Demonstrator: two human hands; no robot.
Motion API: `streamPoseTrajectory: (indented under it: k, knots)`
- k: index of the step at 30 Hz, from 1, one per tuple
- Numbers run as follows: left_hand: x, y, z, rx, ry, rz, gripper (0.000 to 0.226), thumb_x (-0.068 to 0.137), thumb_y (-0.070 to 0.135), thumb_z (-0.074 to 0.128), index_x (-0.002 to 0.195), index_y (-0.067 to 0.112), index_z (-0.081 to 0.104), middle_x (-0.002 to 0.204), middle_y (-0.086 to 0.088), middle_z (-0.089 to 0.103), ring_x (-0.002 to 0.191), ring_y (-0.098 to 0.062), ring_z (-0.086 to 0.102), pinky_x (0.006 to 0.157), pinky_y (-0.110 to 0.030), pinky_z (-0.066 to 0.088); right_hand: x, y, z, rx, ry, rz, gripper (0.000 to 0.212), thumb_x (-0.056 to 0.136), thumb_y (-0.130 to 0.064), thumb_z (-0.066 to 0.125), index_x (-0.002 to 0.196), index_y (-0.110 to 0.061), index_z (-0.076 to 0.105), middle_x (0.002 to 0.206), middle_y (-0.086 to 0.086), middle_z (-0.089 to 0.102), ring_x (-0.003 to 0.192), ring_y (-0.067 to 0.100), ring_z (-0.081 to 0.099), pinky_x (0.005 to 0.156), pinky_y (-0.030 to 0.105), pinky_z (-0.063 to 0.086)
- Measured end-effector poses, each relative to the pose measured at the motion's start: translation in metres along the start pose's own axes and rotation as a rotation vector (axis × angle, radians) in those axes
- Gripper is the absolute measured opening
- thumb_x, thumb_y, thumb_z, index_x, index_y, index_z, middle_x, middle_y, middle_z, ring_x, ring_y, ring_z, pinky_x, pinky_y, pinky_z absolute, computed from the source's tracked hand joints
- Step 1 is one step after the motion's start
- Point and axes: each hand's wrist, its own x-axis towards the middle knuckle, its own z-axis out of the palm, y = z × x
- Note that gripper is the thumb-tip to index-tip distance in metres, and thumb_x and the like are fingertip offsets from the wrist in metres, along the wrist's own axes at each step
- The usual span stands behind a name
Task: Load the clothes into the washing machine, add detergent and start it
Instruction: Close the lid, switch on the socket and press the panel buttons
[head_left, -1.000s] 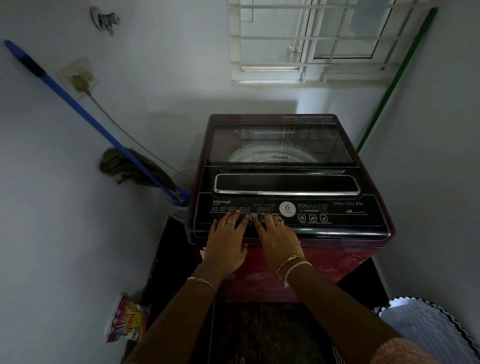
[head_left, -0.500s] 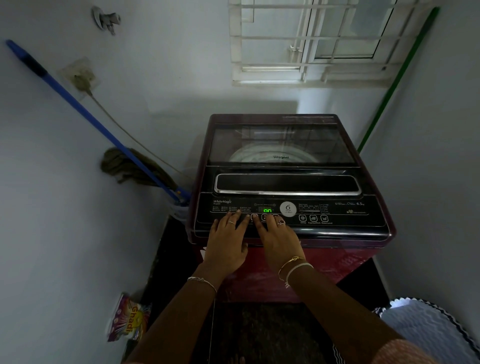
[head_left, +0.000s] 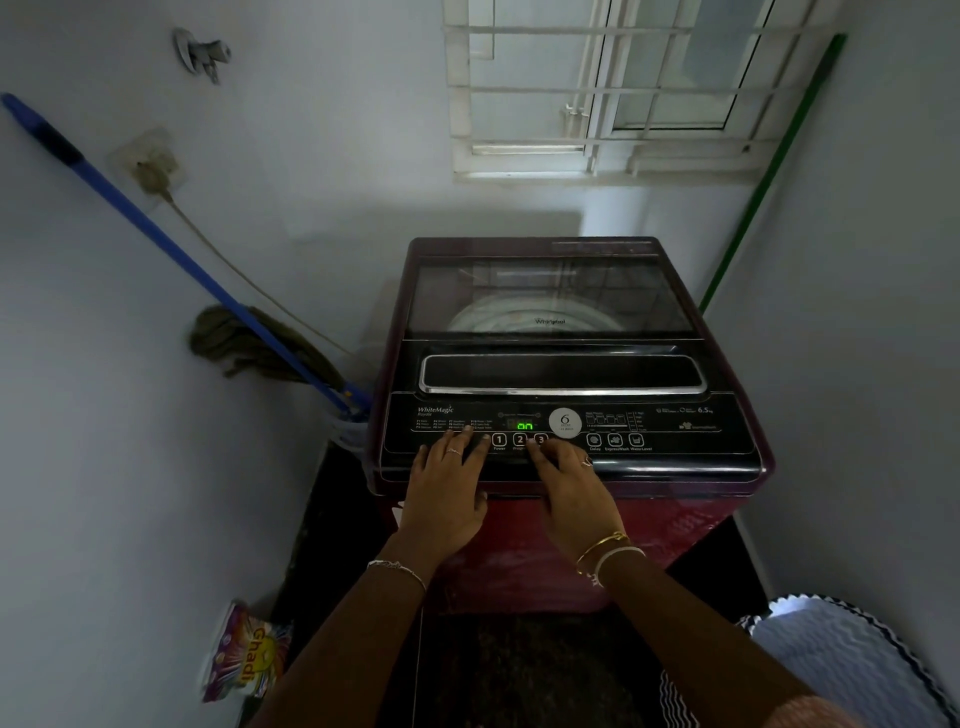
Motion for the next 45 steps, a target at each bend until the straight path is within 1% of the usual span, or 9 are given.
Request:
streamPoseTrajectory:
  k: [4,7,9,12,18,24,36,45]
  knots:
    - [0.000,0.001,0.000,-0.009,0.005,-0.004,0.069,0.092,0.034,0.050,0.152,0.028,0.016,0.159,-0.002,0.015,0.147,-0.023,0.009,0.120,-0.045,0.012,0.002,-0.001,0.000,-0.047,-0.004,0.006,0.074,0.069,-0.001,0.066,0.139,-0.011,0.044,0.123,0.012,0.052,0.107,0.026,0.055,0.076,0.033,0.058]
    - [-0.001,0.002,0.000,-0.010,0.005,-0.011,0.070,0.092,0.034,0.050,0.152,0.028,0.015,0.159,-0.002,0.015,0.147,-0.023,0.008,0.120,-0.045,0.012,0.005,-0.004,-0.001,-0.127,-0.016,0.016,0.085,0.058,-0.004,0.073,0.138,-0.016,0.046,0.115,0.012,0.056,0.096,0.025,0.058,0.069,0.031,0.058]
    - [-0.001,0.002,0.001,-0.009,0.012,-0.015,0.069,0.092,0.034,0.049,0.152,0.028,0.014,0.159,-0.002,0.015,0.148,-0.022,0.008,0.120,-0.045,0.013,0.005,-0.006,0.001,-0.189,-0.005,0.023,0.087,0.053,-0.007,0.077,0.135,-0.016,0.050,0.114,0.013,0.057,0.095,0.026,0.060,0.068,0.031,0.057]
    - [-0.001,0.003,0.002,-0.020,0.025,-0.033,0.069,0.092,0.033,0.049,0.152,0.029,0.015,0.159,-0.001,0.016,0.148,-0.021,0.008,0.120,-0.045,0.013,0.004,-0.009,0.006,-0.245,0.009,0.020,0.082,0.057,-0.009,0.076,0.135,-0.014,0.050,0.117,0.016,0.057,0.100,0.029,0.060,0.073,0.035,0.058]
    - [0.000,0.007,0.006,-0.011,0.072,-0.061,0.066,0.091,0.033,0.051,0.150,0.028,0.021,0.157,0.000,0.022,0.147,-0.021,0.013,0.119,-0.046,0.015,0.009,-0.007,0.002,-0.300,0.031,-0.026,0.077,0.058,-0.014,0.078,0.132,-0.014,0.054,0.111,0.013,0.059,0.094,0.026,0.061,0.069,0.034,0.057]
    - [0.000,0.010,0.009,-0.003,0.094,-0.080,0.065,0.090,0.033,0.052,0.149,0.027,0.025,0.156,0.000,0.025,0.146,-0.021,0.016,0.118,-0.047,0.017,0.013,-0.007,0.000,-0.282,0.063,-0.020,0.072,0.055,-0.011,0.082,0.124,-0.016,0.061,0.101,0.011,0.061,0.084,0.024,0.062,0.062,0.033,0.057]
    - [-0.001,0.008,0.008,-0.001,0.056,-0.059,0.068,0.092,0.032,0.049,0.151,0.027,0.017,0.158,-0.001,0.017,0.148,-0.022,0.009,0.119,-0.047,0.012,0.010,-0.007,0.002,-0.227,0.058,0.004,0.077,0.056,-0.010,0.079,0.129,-0.017,0.057,0.110,0.012,0.059,0.093,0.026,0.061,0.068,0.034,0.058]
    - [-0.002,0.008,0.006,0.008,0.042,-0.056,0.069,0.092,0.033,0.049,0.152,0.027,0.014,0.159,-0.001,0.014,0.148,-0.021,0.006,0.119,-0.048,0.012,0.010,-0.007,0.003,-0.221,0.051,0.016,0.076,0.057,-0.011,0.080,0.129,-0.018,0.056,0.109,0.011,0.059,0.095,0.026,0.061,0.068,0.033,0.057]
